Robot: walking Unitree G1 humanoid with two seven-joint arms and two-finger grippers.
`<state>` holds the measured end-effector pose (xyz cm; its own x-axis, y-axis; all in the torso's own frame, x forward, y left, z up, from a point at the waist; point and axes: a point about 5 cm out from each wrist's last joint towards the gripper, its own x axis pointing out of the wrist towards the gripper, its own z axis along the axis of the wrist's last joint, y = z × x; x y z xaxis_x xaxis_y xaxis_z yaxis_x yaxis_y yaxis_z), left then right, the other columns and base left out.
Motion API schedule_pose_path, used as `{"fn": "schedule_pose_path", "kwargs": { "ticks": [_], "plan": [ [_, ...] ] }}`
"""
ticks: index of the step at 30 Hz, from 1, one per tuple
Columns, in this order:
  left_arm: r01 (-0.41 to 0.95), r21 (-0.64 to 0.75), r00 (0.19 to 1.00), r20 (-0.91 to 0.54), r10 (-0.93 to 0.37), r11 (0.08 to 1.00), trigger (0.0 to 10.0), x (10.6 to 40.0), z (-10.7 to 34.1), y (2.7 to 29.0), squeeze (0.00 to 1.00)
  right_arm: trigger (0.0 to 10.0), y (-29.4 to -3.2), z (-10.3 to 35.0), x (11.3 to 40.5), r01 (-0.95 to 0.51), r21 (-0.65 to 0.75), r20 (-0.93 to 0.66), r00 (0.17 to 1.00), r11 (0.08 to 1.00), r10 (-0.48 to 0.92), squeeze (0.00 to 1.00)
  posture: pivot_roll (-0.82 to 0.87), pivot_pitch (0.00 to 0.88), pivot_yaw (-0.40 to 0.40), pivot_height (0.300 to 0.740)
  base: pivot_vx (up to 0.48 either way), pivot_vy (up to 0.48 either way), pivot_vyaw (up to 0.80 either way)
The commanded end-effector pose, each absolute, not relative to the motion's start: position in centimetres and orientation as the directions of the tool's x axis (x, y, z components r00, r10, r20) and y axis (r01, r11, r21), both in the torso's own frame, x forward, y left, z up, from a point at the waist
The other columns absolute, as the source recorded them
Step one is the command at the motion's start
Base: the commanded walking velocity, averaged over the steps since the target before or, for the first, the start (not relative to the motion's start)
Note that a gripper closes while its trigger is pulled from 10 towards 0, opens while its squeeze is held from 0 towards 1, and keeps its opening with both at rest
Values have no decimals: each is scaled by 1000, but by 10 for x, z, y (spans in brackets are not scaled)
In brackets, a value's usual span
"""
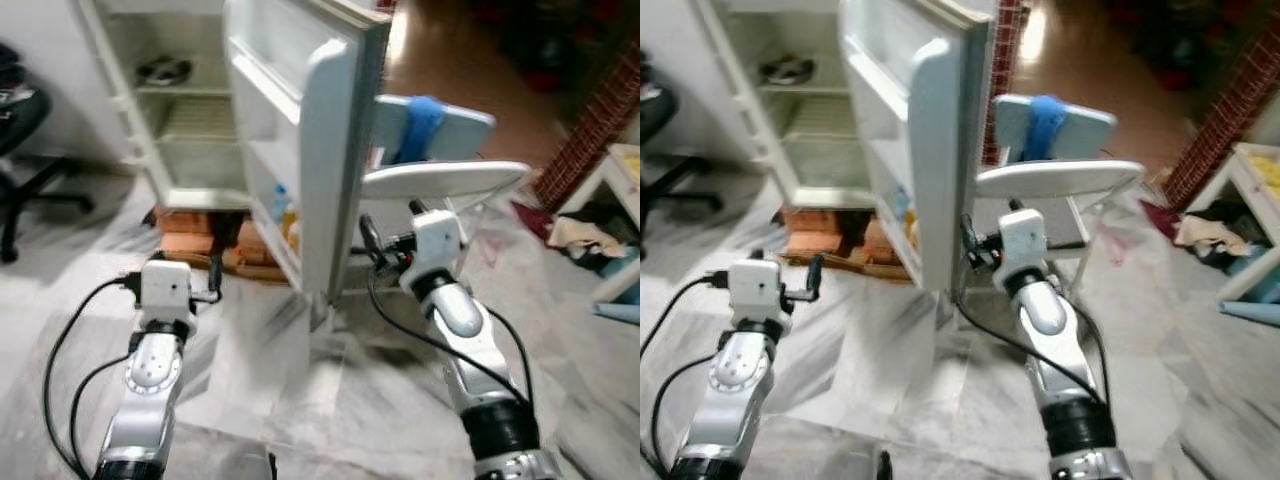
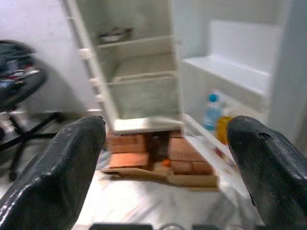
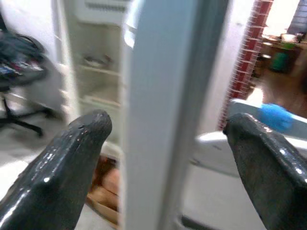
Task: Restocking fridge
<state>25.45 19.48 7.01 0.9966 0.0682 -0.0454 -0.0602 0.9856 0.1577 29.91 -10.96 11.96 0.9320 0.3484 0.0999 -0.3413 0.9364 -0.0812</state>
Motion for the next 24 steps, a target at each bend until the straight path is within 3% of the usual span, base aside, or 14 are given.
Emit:
{"fn": "schedule_pose_path", "kwargs": {
  "ticks": [1, 8, 24],
  "plan": [
    [-29, 151, 999, -26, 33, 988, 10000, 257, 74, 188, 0, 10000, -122, 119, 299, -305, -90, 96, 945, 948, 313, 0, 48, 3, -4, 740, 0, 0, 0],
    [-21, 144, 1000, -19, 24, 989, 10000, 257, 75, 187, 0, 10000, -126, 120, 298, -294, -48, 107, 949, 955, 298, 0, 50, 4, -5, 740, 0, 0, 0],
    [-12, 135, 1000, -19, 15, 991, 10000, 256, 75, 185, 0, 10000, -123, 119, 298, -317, -73, 109, 940, 946, 324, 0, 55, 5, -9, 740, 408, 0, 0]
  ]
}}
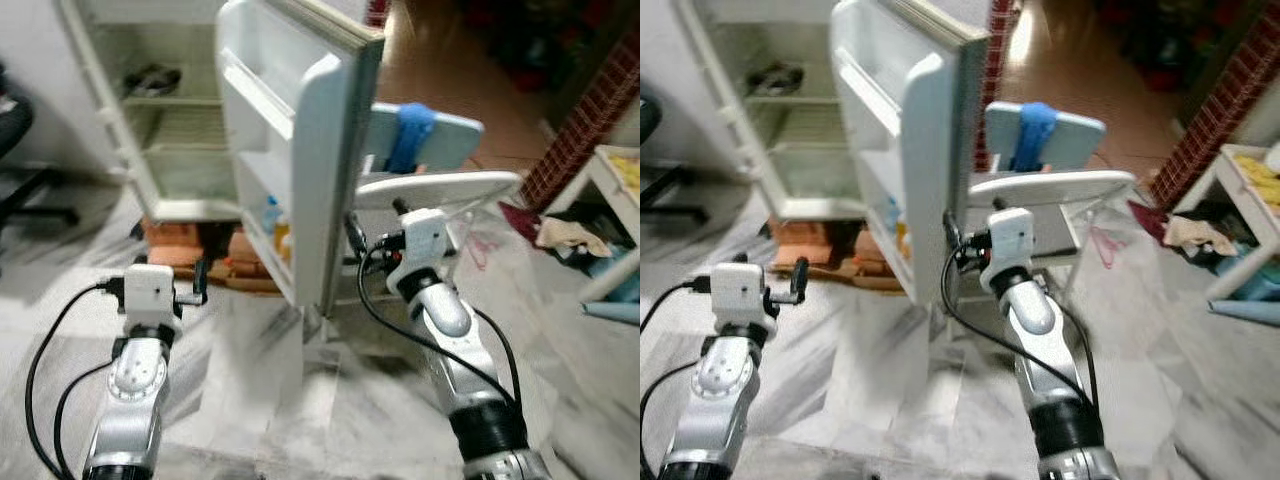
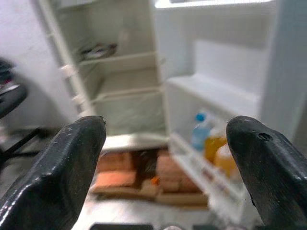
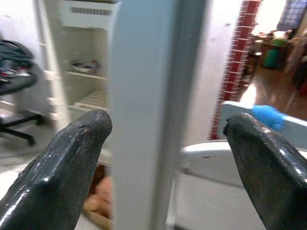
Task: Restocking fridge
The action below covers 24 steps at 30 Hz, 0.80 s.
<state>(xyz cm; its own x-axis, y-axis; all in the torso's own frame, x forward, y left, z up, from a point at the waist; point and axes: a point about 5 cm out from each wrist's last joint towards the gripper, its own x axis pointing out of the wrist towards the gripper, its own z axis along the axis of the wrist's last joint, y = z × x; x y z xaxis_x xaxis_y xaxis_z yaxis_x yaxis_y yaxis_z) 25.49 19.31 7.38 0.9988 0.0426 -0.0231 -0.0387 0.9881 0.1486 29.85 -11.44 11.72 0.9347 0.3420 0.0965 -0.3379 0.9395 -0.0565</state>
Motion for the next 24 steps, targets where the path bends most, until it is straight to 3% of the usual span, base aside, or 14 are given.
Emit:
{"fn": "schedule_pose_path", "kwargs": {
  "ticks": [1, 8, 20, 24],
  "plan": [
    [-12, 135, 1000, -19, 15, 991, 10000, 256, 75, 185, 0, 10000, -124, 120, 298, -308, -90, 114, 941, 947, 317, 0, 55, 4, -9, 740, 431, 0, 600],
    [-8, 137, 999, -38, 13, 991, 10000, 256, 72, 185, 0, 10000, -123, 118, 298, -311, -68, 104, 943, 948, 316, 0, 52, 5, -6, 740, 353, 0, 307],
    [-67, 118, 988, -133, 83, 991, 10000, 244, 59, 201, 0, 10000, -126, 123, 308, -287, -88, 121, 947, 954, 296, 0, 78, 13, -14, 740, 0, 0, 0],
    [-87, 123, 982, -156, 106, 989, 10000, 240, 56, 211, 0, 10000, -128, 125, 311, -267, -103, 122, 952, 958, 279, 0, 86, 15, -14, 740, 0, 0, 578]
  ]
}}
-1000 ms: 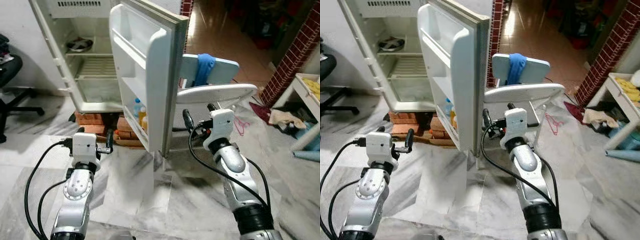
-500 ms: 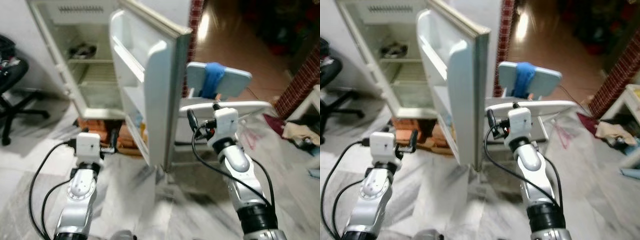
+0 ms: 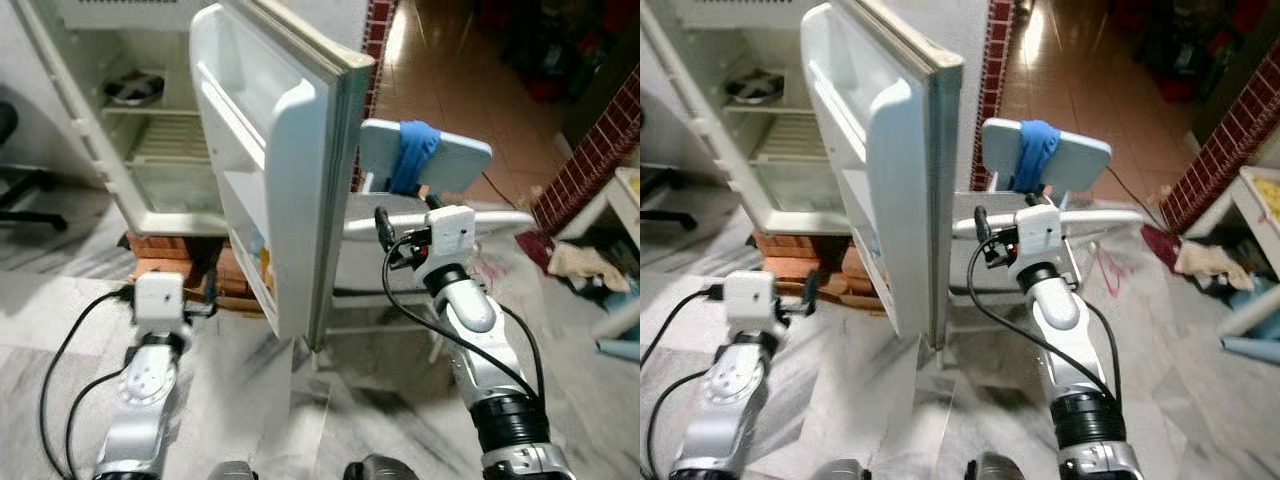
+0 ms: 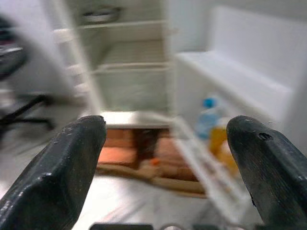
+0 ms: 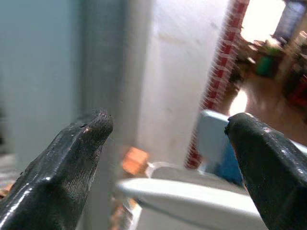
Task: Restocking fridge
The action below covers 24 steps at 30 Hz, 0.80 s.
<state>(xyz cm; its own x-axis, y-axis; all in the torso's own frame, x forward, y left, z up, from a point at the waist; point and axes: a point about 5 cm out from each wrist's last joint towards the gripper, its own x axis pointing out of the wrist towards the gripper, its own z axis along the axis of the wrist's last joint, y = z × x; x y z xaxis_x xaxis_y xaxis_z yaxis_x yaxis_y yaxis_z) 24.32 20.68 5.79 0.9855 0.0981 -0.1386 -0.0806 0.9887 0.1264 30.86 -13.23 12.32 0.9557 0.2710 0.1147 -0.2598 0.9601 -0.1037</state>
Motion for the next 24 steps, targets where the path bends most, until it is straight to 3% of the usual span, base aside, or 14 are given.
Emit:
{"fn": "schedule_pose_path", "kwargs": {
  "ticks": [1, 5, 16, 24],
  "plan": [
    [-90, 122, 981, -159, 109, 989, 10000, 240, 56, 213, 0, 10000, -128, 125, 312, -264, -94, 123, 954, 960, 274, 0, 88, 15, -16, 740, 0, 0, 575],
    [-15, 27, 981, -193, 20, 1000, 10000, 233, 55, 207, 0, 10000, -126, 126, 322, -248, -92, 121, 959, 964, 258, 0, 108, 17, -18, 740, 0, 0, 252],
    [12, 38, 978, -209, -4, 999, 10000, 227, 55, 202, 0, 10000, -122, 145, 358, -120, -119, 114, 984, 986, 133, 0, 135, 16, -30, 740, 0, 0, 0],
    [19, 46, 978, -210, -9, 999, 10000, 227, 56, 200, 0, 10000, -105, 162, 373, -185, 31, 138, 974, 982, 179, 0, 135, 17, -28, 740, 0, 0, 0]
  ]
}}
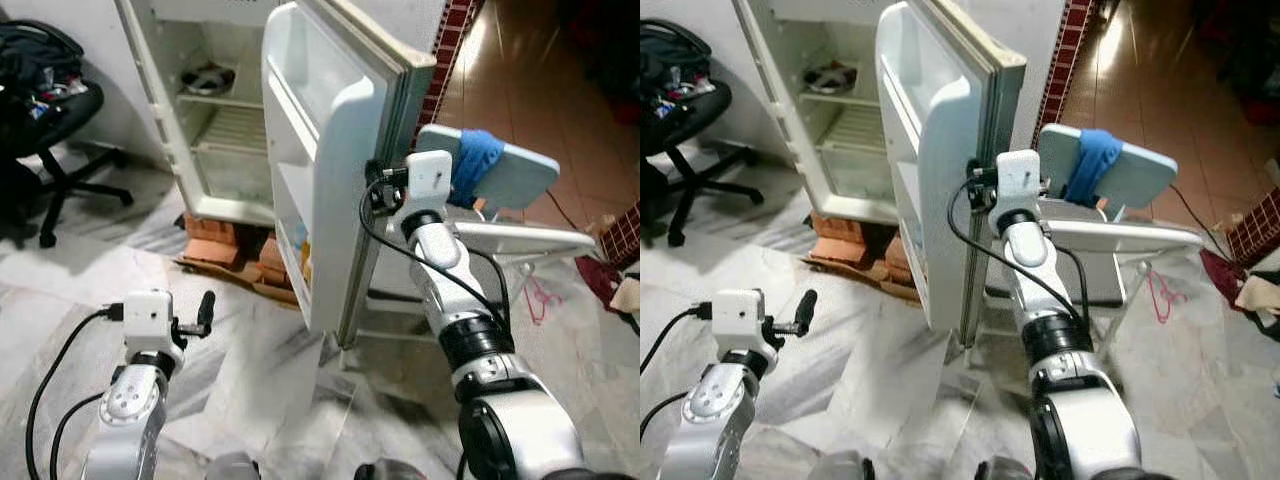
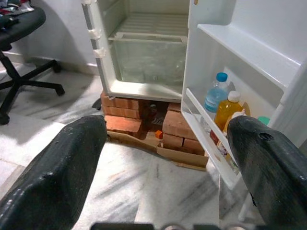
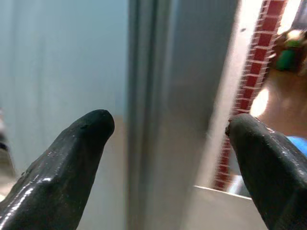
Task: Restocking fridge
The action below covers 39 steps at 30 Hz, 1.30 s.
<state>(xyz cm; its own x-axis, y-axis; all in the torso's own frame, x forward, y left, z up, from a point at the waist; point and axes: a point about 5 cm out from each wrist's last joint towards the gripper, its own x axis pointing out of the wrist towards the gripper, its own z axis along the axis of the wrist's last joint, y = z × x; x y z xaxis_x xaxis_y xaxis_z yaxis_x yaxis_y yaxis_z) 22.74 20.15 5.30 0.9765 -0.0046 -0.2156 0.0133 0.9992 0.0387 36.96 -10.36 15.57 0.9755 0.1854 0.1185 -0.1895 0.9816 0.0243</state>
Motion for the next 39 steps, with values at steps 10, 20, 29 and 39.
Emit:
{"fn": "schedule_pose_path", "kwargs": {
  "ticks": [10, 20, 29, 39],
  "plan": [
    [41, 50, 982, -189, -31, 998, 10000, 229, 58, 197, 0, 10000, -47, 192, 312, -880, 318, 357, 456, 353, 816, 0, 127, 17, -34, 740, 0, 0, 0],
    [27, 42, 981, -194, -18, 999, 10000, 232, 57, 198, 0, 10000, -93, 133, 321, -613, 141, 64, 789, 777, 611, 0, 118, 21, -24, 740, 0, 0, 0],
    [38, 64, 984, -176, -26, 997, 10000, 233, 60, 197, 0, 10000, -111, 111, 296, -419, 119, 57, 908, 900, 415, 0, 120, 13, -27, 740, 0, 480, 0],
    [41, 65, 991, -128, -32, 997, 10000, 245, 68, 197, 0, 10000, -129, 120, 315, -258, 169, 73, 966, 951, 248, 0, 110, 0, -10, 740, 0, 480, -466]
  ]
}}
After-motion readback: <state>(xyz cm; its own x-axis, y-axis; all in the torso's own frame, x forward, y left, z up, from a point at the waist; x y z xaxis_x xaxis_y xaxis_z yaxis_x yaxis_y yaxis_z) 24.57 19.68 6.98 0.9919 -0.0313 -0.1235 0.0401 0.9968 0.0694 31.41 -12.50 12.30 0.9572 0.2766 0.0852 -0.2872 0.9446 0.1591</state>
